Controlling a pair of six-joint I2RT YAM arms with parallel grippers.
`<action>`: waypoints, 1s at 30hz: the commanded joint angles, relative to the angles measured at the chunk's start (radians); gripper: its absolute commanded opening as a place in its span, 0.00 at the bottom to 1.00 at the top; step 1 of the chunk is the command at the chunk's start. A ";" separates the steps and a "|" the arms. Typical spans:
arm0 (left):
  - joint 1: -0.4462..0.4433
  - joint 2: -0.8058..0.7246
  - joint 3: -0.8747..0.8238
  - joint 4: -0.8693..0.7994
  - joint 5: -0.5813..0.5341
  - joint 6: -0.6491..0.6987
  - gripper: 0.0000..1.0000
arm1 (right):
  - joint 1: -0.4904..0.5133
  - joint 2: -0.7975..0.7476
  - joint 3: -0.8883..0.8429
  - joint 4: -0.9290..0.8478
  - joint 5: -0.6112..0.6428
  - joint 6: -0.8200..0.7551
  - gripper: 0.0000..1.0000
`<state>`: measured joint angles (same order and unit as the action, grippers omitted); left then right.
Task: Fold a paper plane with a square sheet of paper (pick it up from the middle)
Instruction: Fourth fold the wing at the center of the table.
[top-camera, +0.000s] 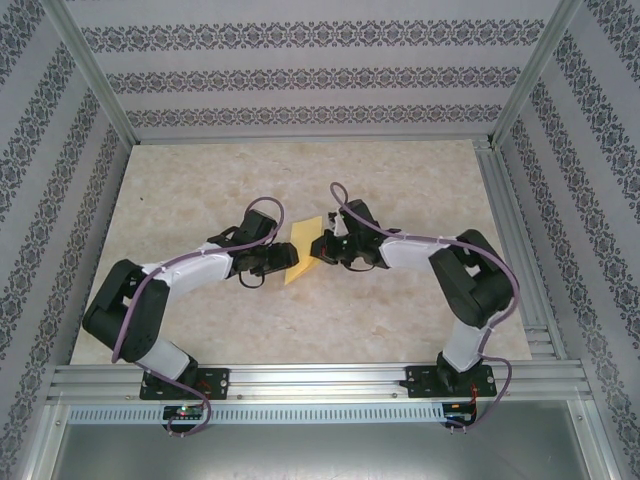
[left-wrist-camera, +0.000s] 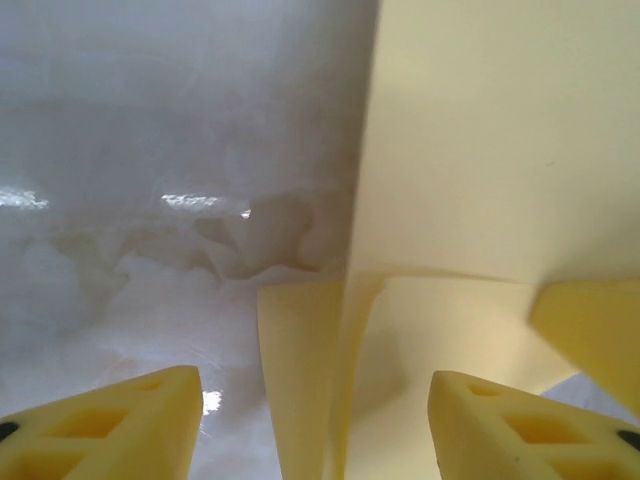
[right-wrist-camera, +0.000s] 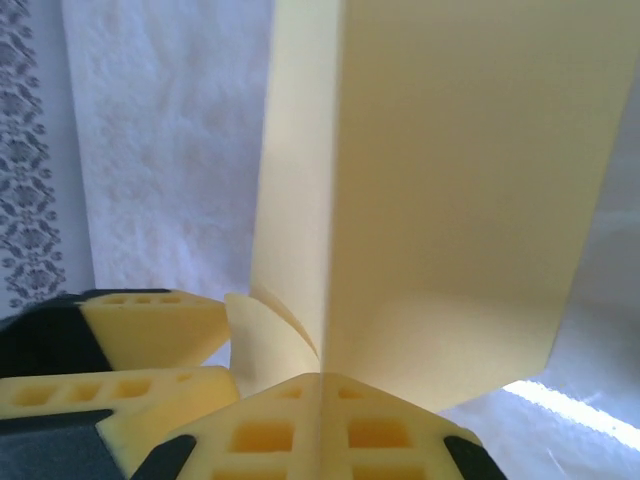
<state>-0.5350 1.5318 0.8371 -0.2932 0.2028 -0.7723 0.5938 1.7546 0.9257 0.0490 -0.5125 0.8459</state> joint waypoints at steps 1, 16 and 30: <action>0.024 -0.063 0.039 -0.011 -0.011 0.051 0.68 | -0.007 -0.116 0.007 -0.084 0.131 -0.021 0.00; 0.106 -0.165 0.013 0.116 0.051 0.189 1.00 | 0.065 -0.236 0.127 -0.393 0.559 0.106 0.01; -0.047 -0.122 -0.090 0.302 -0.035 0.508 0.97 | 0.082 -0.071 0.041 -0.175 0.473 0.414 0.02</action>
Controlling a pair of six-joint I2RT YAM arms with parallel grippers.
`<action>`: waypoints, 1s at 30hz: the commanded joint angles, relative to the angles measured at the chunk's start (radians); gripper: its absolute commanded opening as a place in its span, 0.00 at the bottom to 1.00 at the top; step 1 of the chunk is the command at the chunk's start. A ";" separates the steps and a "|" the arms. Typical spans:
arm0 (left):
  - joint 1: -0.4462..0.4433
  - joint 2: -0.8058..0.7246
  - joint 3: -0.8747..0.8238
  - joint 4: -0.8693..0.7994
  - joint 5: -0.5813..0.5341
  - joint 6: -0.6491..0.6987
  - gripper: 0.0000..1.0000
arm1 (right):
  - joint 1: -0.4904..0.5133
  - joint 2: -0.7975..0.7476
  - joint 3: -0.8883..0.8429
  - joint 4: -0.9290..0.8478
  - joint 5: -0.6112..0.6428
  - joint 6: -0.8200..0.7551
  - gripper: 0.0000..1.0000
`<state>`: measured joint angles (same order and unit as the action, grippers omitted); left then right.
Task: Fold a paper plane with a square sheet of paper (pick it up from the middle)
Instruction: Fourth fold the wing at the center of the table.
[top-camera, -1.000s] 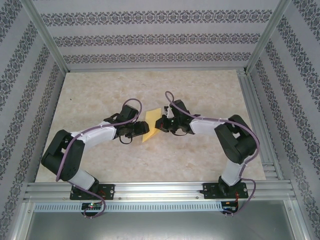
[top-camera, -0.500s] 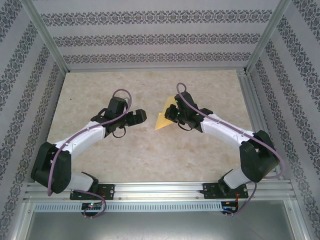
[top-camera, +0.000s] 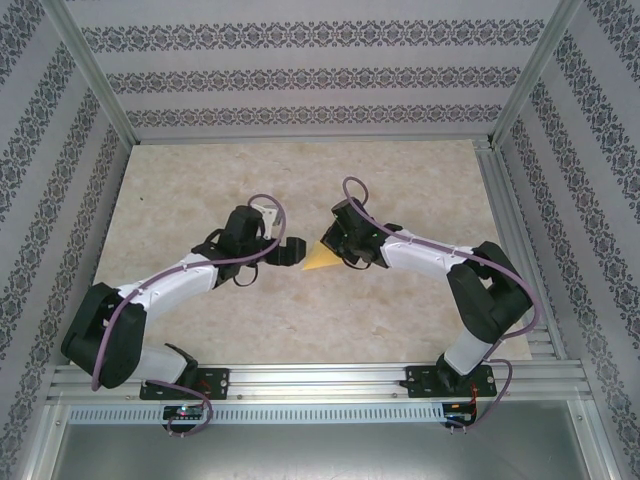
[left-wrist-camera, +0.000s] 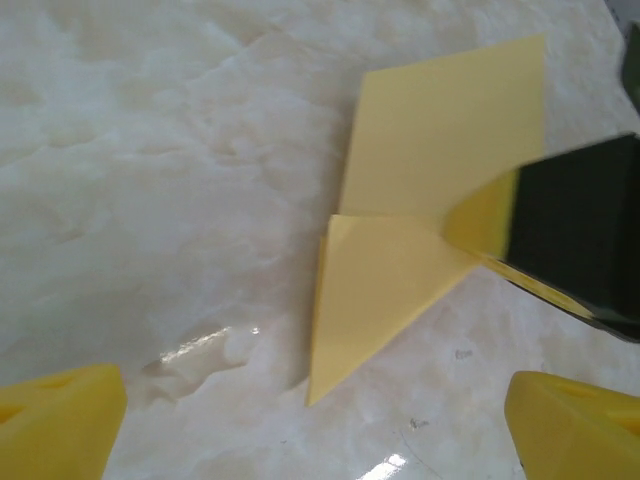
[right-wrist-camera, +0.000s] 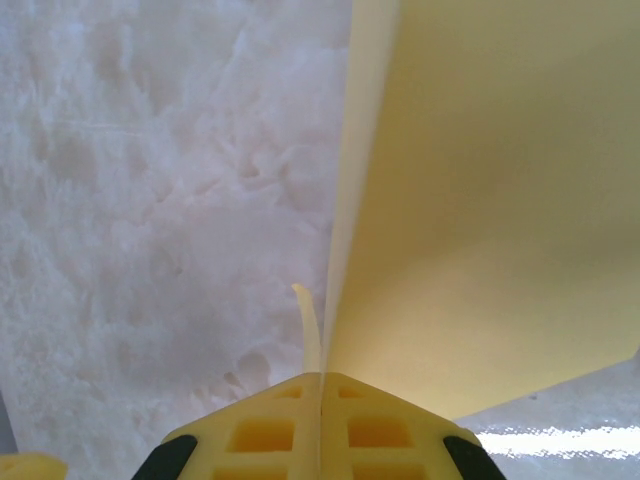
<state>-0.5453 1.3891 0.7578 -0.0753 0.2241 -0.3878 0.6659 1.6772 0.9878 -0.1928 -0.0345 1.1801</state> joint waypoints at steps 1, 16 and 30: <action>-0.052 0.031 -0.011 0.085 -0.068 0.144 0.97 | 0.008 0.008 -0.031 0.074 -0.008 0.091 0.02; -0.132 0.122 -0.126 0.359 0.007 0.381 0.85 | -0.014 0.002 -0.146 0.163 -0.090 0.237 0.03; -0.165 0.291 -0.138 0.543 0.051 0.541 0.69 | -0.040 -0.022 -0.188 0.200 -0.177 0.291 0.03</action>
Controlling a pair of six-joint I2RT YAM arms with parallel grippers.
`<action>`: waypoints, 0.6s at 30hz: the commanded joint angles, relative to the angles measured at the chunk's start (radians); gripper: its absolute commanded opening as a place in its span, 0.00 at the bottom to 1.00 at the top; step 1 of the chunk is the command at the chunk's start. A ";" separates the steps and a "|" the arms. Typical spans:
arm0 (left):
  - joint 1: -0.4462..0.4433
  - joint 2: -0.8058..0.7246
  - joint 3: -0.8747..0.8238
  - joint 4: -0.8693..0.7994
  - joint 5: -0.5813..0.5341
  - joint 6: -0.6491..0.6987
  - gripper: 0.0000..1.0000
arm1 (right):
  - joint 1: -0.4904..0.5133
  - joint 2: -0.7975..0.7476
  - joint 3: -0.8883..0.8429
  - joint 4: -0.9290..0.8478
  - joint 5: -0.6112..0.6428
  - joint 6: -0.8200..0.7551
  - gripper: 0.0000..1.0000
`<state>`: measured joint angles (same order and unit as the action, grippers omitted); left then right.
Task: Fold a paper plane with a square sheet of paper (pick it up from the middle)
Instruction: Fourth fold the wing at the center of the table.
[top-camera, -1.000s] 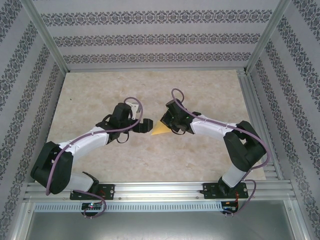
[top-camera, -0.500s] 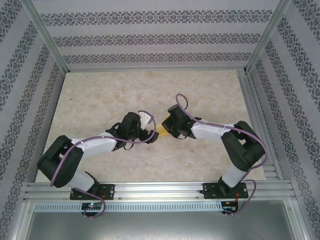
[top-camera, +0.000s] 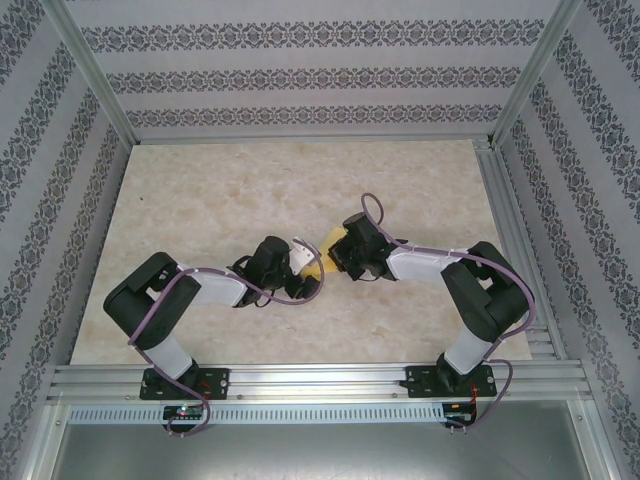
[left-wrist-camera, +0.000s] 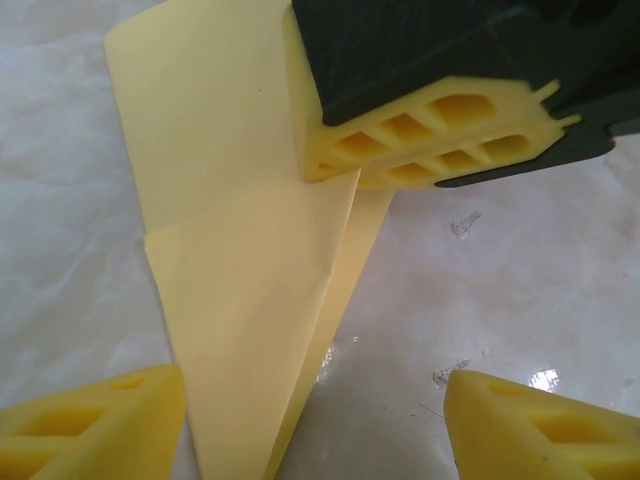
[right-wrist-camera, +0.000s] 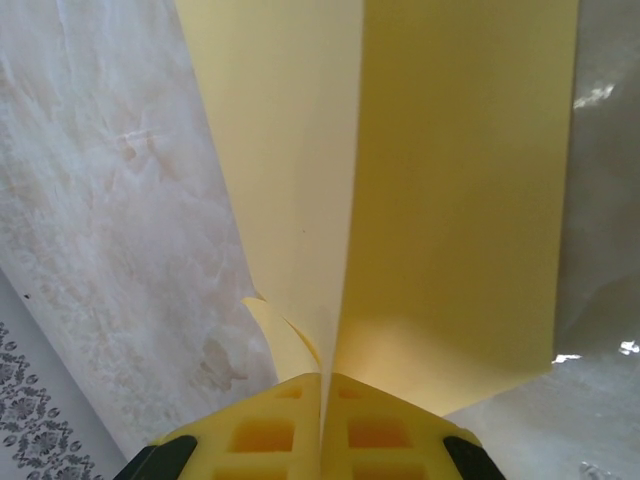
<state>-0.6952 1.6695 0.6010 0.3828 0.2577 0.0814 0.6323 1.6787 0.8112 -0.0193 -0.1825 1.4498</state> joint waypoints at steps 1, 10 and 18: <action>-0.015 0.017 0.020 0.090 0.017 0.083 0.68 | -0.007 -0.025 -0.012 0.029 -0.036 0.026 0.03; -0.023 0.056 0.039 0.103 0.026 0.142 0.54 | -0.010 -0.055 -0.017 0.027 -0.063 0.046 0.04; -0.024 0.061 0.045 0.130 0.029 0.133 0.41 | -0.010 -0.056 -0.018 0.021 -0.076 0.054 0.06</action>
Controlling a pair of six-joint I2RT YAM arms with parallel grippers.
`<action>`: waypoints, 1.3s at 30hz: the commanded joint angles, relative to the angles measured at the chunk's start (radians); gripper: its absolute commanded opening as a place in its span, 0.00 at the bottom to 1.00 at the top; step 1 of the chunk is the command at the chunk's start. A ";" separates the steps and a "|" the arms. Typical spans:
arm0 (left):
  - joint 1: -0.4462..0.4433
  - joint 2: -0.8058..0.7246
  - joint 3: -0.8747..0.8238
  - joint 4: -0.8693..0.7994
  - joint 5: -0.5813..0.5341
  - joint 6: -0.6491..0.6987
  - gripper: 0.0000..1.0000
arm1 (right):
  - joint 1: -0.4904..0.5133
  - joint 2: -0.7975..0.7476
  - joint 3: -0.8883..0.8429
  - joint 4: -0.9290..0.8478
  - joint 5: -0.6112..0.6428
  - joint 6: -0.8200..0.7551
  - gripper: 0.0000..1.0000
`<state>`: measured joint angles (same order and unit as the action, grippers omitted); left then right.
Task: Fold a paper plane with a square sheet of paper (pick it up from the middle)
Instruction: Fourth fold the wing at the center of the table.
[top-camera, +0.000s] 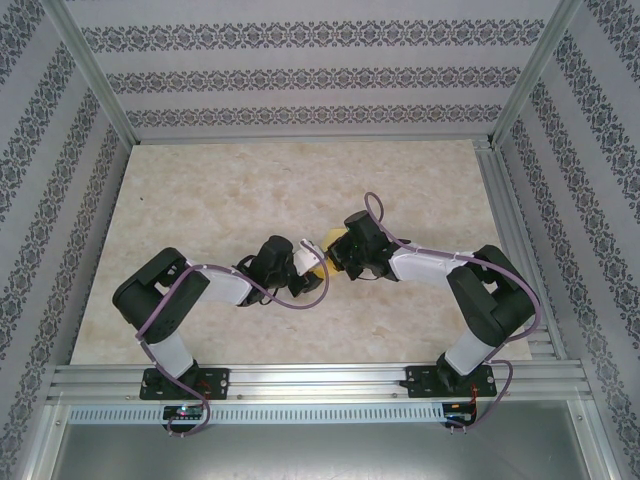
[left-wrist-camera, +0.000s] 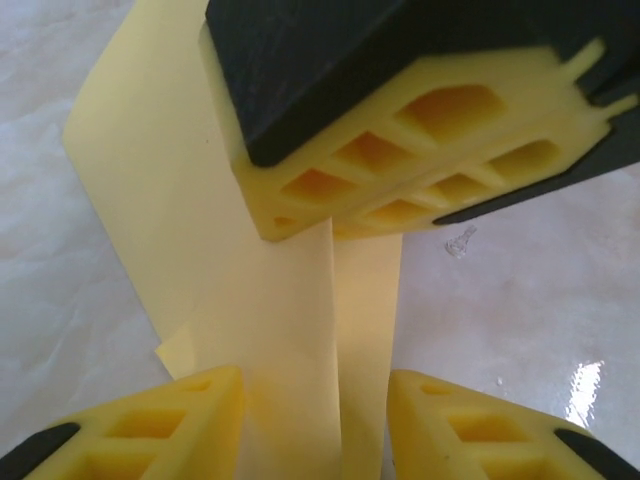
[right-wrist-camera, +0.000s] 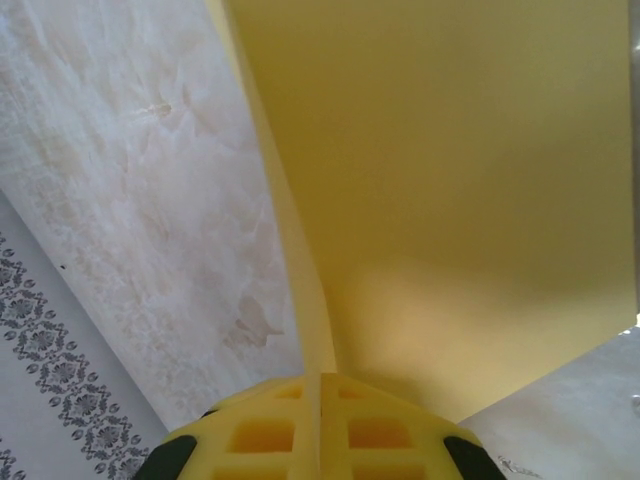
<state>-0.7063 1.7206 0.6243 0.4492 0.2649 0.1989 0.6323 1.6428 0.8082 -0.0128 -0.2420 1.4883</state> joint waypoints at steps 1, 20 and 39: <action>-0.013 0.010 0.023 0.063 0.022 0.014 0.39 | -0.010 -0.020 -0.012 0.015 -0.017 0.018 0.06; -0.013 0.020 0.019 0.051 0.041 -0.212 0.14 | -0.146 -0.148 -0.068 0.068 -0.108 -0.322 0.49; -0.008 0.017 0.029 0.081 0.087 -0.737 0.10 | -0.177 -0.080 -0.150 0.196 -0.225 -0.586 0.48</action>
<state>-0.7082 1.7359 0.6373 0.4808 0.3355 -0.4419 0.4496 1.5219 0.6415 0.1444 -0.4191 0.9524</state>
